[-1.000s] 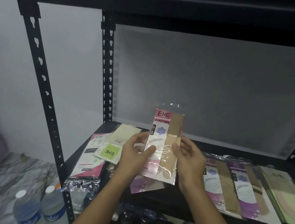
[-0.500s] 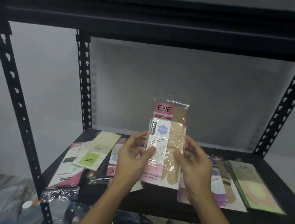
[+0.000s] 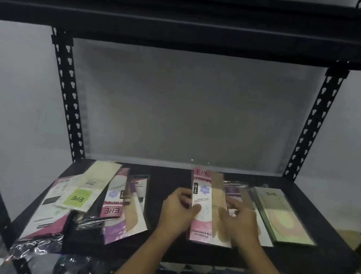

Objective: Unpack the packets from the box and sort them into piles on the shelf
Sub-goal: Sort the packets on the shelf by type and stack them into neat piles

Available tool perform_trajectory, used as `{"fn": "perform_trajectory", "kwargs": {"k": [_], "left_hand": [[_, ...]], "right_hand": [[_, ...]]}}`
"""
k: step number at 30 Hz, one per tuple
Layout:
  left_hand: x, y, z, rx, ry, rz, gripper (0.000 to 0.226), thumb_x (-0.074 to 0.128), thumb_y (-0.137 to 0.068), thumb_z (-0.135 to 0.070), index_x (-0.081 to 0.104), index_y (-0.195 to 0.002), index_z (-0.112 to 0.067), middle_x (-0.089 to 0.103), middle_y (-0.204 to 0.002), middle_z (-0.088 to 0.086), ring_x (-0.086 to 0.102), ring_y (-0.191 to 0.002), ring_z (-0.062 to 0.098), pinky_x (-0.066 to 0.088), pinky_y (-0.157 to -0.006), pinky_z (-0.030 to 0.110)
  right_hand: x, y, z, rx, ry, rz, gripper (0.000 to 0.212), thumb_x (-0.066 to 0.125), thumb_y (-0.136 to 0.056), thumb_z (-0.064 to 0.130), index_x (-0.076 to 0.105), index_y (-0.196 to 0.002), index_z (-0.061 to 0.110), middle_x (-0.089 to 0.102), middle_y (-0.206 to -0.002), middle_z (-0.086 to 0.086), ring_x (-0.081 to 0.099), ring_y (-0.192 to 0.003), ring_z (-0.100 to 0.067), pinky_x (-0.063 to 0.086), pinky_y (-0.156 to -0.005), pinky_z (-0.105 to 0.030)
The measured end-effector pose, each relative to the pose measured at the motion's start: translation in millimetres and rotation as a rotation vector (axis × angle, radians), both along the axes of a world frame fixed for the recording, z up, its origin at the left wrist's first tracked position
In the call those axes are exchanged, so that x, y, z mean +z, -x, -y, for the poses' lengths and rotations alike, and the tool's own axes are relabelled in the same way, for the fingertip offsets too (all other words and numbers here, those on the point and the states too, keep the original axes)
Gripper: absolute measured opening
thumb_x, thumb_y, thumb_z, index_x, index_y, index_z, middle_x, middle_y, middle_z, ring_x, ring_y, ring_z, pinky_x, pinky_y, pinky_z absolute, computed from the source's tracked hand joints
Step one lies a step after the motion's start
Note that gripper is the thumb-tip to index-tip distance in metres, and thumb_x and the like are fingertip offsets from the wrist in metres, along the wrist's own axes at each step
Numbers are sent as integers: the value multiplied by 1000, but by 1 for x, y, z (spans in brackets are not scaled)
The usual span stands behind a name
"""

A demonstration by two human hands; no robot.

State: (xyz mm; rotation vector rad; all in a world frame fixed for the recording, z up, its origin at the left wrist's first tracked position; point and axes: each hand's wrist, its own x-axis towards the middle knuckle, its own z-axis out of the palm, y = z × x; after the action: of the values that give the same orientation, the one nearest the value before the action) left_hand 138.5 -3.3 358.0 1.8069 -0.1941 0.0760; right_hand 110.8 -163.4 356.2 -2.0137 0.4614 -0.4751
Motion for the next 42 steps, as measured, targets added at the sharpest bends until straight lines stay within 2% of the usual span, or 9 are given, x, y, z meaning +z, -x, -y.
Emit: {"fn": "perform_trajectory", "kwargs": {"k": [3,6,12,20,24,27,31,37,42], "left_hand": [[-17,-9,18,4,-94,-64,27,73,-83,-17,57,-103,-24,64,-92,-7,67,-81,6,58,-62,20],[-27,-16,29,55,-271,-72,33,73,-82,-26,59,-112,-21,67,-100,-5,67,-93,15,57,-86,41],[-41,-20,31,111,-420,-78,36,67,-84,-40,59,-116,-24,66,-109,-4,63,-102,15,47,-98,46],[-35,-21,19,62,-269,-83,27,68,-85,-35,57,-106,-22,65,-101,-2,65,-93,16,52,-93,46],[-31,-19,-15,143,-278,5,32,69,-85,-35,61,-113,-22,63,-100,-6,61,-91,9,52,-90,36],[-25,-16,-53,217,-264,56,29,69,-85,-32,60,-112,-24,62,-101,-6,59,-90,6,50,-79,24],[-15,-14,-117,360,-247,65,23,69,-85,-29,62,-106,-22,63,-101,-3,62,-96,17,51,-83,33],[-8,-18,-213,643,-560,53,40,64,-82,-40,58,-118,-24,57,-120,1,50,-113,24,42,-99,45],[-18,-28,-250,520,-836,-87,74,63,-77,-61,42,-139,-27,39,-145,1,31,-134,26,26,-110,50]], "right_hand": [[-18,-11,14,-81,165,-154,29,66,-85,28,65,-114,30,53,-125,-6,49,-114,-30,34,-106,-47],[-28,-19,20,-71,285,-201,31,62,-87,33,62,-117,30,47,-128,-8,40,-117,-29,30,-101,-43],[-35,-25,20,8,585,-195,28,51,-92,37,65,-114,28,55,-128,4,34,-118,-22,31,-94,-40],[-27,-20,21,-39,438,-171,33,55,-91,40,63,-119,24,57,-127,-2,36,-121,-27,31,-96,-41],[-19,-13,10,-39,430,-68,32,57,-91,37,66,-115,19,60,-125,-5,37,-124,-29,30,-98,-45],[-15,-9,-18,4,443,-1,28,61,-88,31,67,-112,16,62,-120,-7,41,-120,-30,30,-97,-46],[-10,-11,-70,113,358,99,20,67,-85,25,69,-103,18,65,-106,-3,49,-110,-28,40,-94,-47],[-7,-26,-154,359,320,120,23,66,-85,25,67,-108,21,60,-88,9,53,-97,-19,46,-90,-45],[-12,-41,-211,515,353,97,28,63,-87,30,63,-114,25,59,-106,11,46,-109,-15,37,-99,-42]]}}
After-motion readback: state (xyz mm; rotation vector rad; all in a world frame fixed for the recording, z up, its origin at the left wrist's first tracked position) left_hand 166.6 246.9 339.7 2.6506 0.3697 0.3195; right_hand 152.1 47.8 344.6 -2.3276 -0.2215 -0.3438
